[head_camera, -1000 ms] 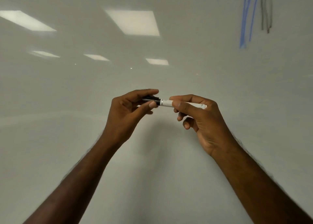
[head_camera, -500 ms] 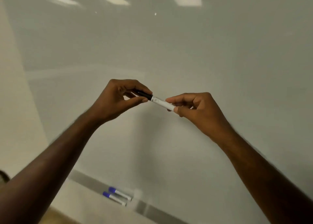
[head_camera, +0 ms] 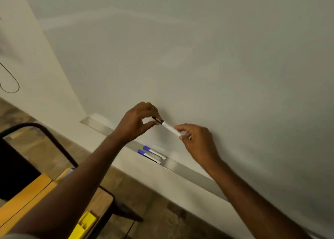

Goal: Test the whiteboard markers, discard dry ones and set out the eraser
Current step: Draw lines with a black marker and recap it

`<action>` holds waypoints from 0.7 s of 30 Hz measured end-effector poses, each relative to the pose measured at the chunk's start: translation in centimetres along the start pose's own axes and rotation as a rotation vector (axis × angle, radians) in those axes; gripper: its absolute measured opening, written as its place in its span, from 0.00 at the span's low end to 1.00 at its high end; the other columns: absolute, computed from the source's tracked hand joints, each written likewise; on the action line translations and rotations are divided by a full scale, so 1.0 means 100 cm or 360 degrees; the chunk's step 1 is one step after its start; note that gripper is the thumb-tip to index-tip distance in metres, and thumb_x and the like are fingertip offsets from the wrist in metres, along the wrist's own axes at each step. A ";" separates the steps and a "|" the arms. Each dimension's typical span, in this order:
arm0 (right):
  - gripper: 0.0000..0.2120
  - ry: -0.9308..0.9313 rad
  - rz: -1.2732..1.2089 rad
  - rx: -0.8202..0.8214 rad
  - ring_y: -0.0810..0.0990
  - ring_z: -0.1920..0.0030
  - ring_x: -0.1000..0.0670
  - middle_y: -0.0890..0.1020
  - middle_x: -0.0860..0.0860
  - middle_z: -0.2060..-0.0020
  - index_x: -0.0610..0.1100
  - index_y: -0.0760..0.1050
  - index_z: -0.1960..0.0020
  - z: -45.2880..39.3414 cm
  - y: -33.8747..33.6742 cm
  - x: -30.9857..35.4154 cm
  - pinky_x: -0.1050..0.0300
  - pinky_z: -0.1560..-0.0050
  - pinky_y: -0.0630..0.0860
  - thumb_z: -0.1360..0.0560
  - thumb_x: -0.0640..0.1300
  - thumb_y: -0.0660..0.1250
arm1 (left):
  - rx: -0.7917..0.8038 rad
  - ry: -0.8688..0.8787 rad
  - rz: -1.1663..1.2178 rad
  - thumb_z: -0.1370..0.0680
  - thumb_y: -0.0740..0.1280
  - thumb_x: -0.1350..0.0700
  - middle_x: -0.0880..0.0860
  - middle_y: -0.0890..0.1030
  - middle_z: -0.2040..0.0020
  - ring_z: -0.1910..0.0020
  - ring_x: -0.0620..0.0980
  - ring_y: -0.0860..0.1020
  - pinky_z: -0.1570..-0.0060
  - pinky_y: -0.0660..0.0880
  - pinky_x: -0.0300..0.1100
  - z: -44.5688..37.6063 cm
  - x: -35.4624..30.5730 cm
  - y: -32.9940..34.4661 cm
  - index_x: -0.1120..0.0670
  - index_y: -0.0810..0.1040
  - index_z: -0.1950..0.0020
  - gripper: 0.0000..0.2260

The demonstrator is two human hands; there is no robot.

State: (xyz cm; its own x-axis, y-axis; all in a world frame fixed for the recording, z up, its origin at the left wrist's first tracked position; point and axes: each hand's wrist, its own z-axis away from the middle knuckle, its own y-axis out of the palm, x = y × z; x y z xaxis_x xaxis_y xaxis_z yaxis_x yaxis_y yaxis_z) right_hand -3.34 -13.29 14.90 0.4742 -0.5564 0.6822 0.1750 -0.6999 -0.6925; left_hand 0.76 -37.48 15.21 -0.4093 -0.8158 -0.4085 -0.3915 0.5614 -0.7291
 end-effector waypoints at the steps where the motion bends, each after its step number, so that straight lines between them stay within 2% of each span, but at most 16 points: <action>1: 0.16 0.0015 0.0007 0.0018 0.84 0.56 0.53 0.86 0.55 0.54 0.51 0.84 0.44 0.003 0.020 -0.010 0.60 0.51 0.79 0.27 0.36 0.71 | 0.0045 -0.0035 -0.0010 0.23 0.74 0.53 0.46 0.81 0.49 0.51 0.49 0.78 0.54 0.76 0.50 0.011 0.011 0.010 0.49 0.84 0.47 0.06; 4: 0.15 0.0061 0.0035 0.0056 0.85 0.51 0.52 0.86 0.53 0.49 0.48 0.83 0.41 0.009 0.075 -0.037 0.61 0.48 0.78 0.25 0.35 0.70 | 0.0124 -0.0220 0.0010 0.25 0.75 0.53 0.46 0.78 0.49 0.51 0.46 0.78 0.55 0.77 0.48 0.040 0.039 0.040 0.48 0.84 0.49 0.06; 7: 0.15 0.0097 0.0081 0.0076 0.84 0.46 0.52 0.86 0.53 0.45 0.48 0.82 0.39 0.011 0.122 -0.058 0.60 0.42 0.78 0.23 0.36 0.69 | 0.0214 -0.0457 0.0116 0.27 0.77 0.58 0.46 0.76 0.51 0.53 0.46 0.78 0.57 0.78 0.47 0.064 0.072 0.067 0.47 0.85 0.51 0.08; 10: 0.14 0.0126 0.0126 0.0074 0.83 0.46 0.51 0.86 0.51 0.45 0.47 0.82 0.38 0.012 0.158 -0.073 0.55 0.43 0.80 0.22 0.38 0.69 | 0.0343 -0.0593 0.0172 0.28 0.77 0.62 0.46 0.77 0.52 0.54 0.45 0.79 0.54 0.79 0.45 0.081 0.102 0.088 0.47 0.86 0.52 0.10; 15: 0.12 0.0123 0.0166 0.0078 0.84 0.46 0.49 0.86 0.47 0.46 0.42 0.82 0.40 0.008 0.197 -0.094 0.59 0.45 0.79 0.23 0.36 0.70 | 0.0482 -0.0682 0.0050 0.28 0.76 0.62 0.44 0.78 0.54 0.58 0.42 0.79 0.56 0.80 0.45 0.098 0.139 0.113 0.49 0.85 0.54 0.09; 21: 0.18 0.0120 0.0297 0.0206 0.84 0.43 0.48 0.84 0.46 0.42 0.41 0.80 0.37 0.000 0.232 -0.120 0.57 0.41 0.80 0.26 0.34 0.73 | 0.0567 -0.0713 0.0010 0.26 0.72 0.65 0.46 0.80 0.52 0.56 0.43 0.79 0.52 0.80 0.43 0.103 0.173 0.136 0.51 0.86 0.51 0.10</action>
State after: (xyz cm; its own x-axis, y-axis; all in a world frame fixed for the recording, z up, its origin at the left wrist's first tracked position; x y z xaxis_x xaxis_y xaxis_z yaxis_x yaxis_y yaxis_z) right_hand -4.98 -22.87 -9.29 0.4438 -0.7061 0.5519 0.2017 -0.5213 -0.8292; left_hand -3.15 -45.37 -7.39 0.0091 -0.8354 -0.5496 -0.0565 0.5483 -0.8344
